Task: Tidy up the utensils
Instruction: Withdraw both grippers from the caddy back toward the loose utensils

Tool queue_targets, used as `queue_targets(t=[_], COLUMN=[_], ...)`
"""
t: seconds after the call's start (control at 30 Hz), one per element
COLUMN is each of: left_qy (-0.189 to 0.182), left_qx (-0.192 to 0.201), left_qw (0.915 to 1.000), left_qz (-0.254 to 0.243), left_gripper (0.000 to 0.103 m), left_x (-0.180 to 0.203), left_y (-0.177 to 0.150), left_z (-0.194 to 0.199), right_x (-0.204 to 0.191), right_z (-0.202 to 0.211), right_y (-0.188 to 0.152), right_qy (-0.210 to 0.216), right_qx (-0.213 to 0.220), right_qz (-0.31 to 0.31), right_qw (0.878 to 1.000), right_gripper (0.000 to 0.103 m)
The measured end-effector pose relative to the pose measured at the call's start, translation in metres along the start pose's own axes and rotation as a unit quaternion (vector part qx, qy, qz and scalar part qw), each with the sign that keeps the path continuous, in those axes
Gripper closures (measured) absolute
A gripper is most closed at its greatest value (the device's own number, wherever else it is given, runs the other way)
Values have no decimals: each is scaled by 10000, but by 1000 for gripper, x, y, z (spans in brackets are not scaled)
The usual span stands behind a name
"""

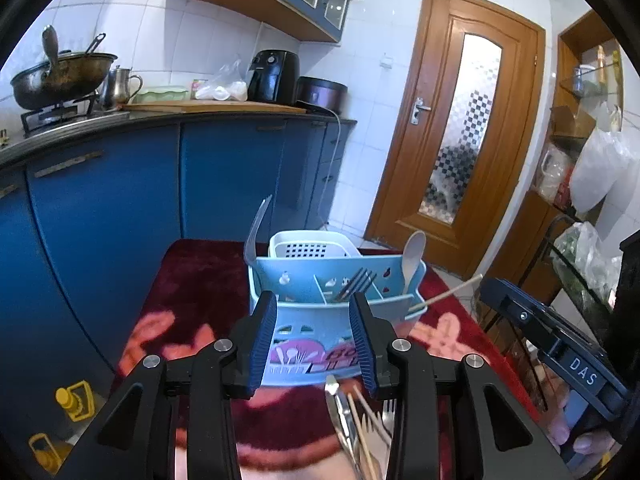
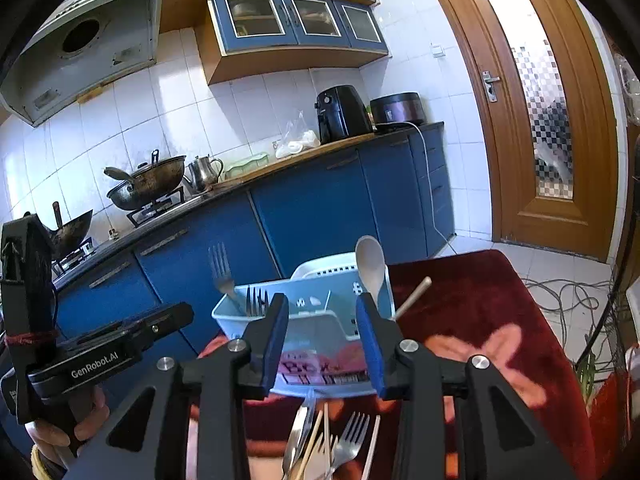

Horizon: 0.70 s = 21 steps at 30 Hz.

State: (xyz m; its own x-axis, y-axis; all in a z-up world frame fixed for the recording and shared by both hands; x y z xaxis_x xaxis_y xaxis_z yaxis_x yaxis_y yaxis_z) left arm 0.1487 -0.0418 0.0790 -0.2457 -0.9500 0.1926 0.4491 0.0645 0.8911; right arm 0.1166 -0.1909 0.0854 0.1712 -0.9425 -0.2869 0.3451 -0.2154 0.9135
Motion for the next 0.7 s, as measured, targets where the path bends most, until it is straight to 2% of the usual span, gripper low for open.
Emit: queue_targets(t=[0.17,0.7], left_qy=[16,46], left_qx=[-65,-455], left_qw=[10000,9989], left_qz=[-19,-119], left_gripper=[61,60], left_x=[2,7], left_y=[-9,-44], left_z=[10,12], right_x=[3,19], right_z=[10,19], right_y=[-12,-51], right_qy=[-38,-166], right_qx=[-112,-522], right_qz=[-77,-273], right_qw=[9999,9981], right_gripper=[63,63])
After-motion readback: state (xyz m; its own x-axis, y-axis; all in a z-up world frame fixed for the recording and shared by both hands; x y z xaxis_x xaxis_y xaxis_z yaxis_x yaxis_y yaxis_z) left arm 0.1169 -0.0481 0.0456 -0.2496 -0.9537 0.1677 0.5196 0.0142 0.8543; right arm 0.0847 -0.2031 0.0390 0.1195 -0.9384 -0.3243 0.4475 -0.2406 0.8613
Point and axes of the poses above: each gripper's, at about its wrist camera, not at the fingertips, and z roughly against the way its jaws point, x to its right, y to its top, the point moved 10 cm from there along -z, roughly the way its jaws point, and after that the axes turned 5 degrees about x, right-handed, at the moved point
